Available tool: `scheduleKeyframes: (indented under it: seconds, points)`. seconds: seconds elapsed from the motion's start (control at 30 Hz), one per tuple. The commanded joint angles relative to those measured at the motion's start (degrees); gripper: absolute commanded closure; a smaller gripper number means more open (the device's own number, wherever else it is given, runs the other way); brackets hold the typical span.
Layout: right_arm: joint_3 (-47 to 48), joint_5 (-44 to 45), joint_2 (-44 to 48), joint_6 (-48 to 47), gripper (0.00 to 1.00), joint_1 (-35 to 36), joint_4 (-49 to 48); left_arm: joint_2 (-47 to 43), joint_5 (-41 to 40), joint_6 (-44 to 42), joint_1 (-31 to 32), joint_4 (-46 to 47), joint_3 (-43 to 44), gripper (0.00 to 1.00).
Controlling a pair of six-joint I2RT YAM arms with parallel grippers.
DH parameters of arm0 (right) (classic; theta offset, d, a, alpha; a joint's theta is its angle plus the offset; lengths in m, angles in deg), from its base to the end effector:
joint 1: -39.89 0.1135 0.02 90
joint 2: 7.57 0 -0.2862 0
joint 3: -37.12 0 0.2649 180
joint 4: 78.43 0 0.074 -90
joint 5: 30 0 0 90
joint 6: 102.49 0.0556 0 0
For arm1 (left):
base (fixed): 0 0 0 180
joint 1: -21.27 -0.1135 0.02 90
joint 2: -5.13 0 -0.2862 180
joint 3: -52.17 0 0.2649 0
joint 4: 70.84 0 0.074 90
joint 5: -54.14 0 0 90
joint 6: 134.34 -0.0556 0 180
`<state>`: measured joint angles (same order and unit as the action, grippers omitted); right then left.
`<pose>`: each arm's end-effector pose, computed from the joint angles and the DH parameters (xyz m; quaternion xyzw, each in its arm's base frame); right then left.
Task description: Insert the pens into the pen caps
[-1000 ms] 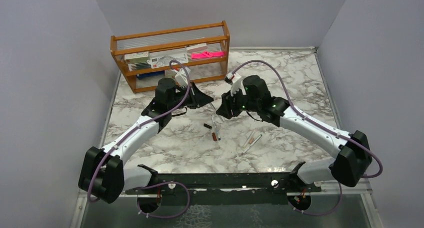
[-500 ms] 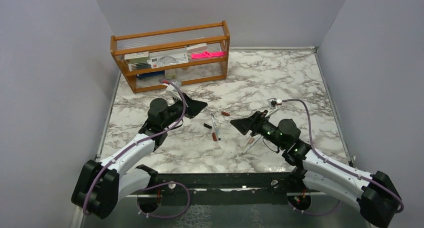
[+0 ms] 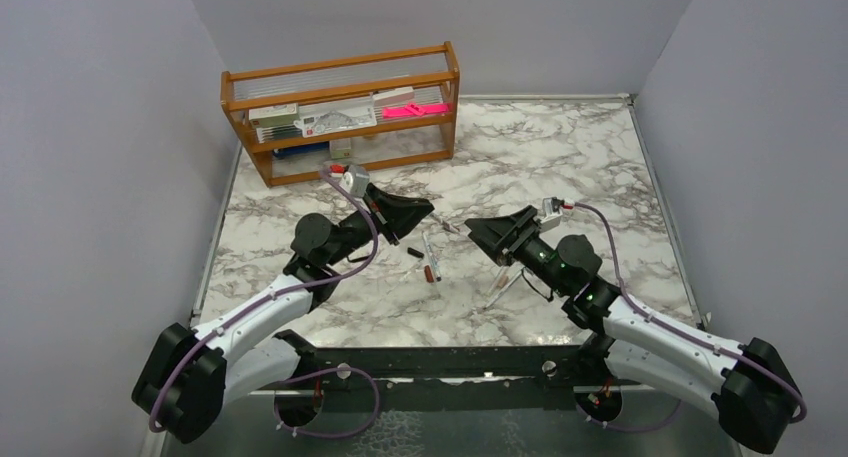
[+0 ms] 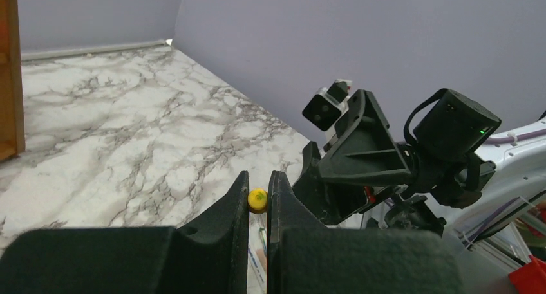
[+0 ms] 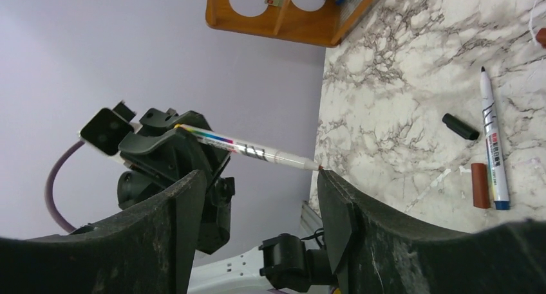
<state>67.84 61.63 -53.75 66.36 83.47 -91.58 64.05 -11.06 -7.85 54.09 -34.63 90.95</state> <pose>0.1508 0.1413 0.2442 0.2279 0.6843 0.6021 0.3425 0.1895 -0.1500 0.3019 0.1527 0.5925 -0.5500 0.5685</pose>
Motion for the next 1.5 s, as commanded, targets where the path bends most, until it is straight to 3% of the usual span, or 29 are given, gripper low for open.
scheduleKeyframes:
  seconds: [0.0,0.37,0.67,0.9,1.07,1.47]
  points:
    - [3.4,-2.9,-3.9,5.3,0.35,0.5,-2.6,-2.2,-1.8,-4.0,0.8,4.2,3.0,1.0]
    - [6.4,-4.8,-6.3,5.0,0.42,0.5,-4.5,2.2,1.6,-4.4,1.3,6.8,6.6,1.0]
    - [8.1,-5.0,-11.3,7.4,0.44,0.5,-10.1,2.3,-1.3,-3.0,2.1,8.8,5.6,1.0]
    - [6.9,-3.7,-15.4,13.4,0.48,0.5,-18.9,1.2,-1.0,-4.7,4.1,9.7,4.8,1.0]
    - [8.3,-1.7,-17.3,17.0,0.54,0.5,-20.2,0.6,-1.5,-6.3,5.3,10.6,3.3,1.0]
    - [5.8,2.5,-20.2,22.7,0.52,0.5,-30.8,0.8,-1.6,-8.1,6.6,10.9,2.5,1.0]
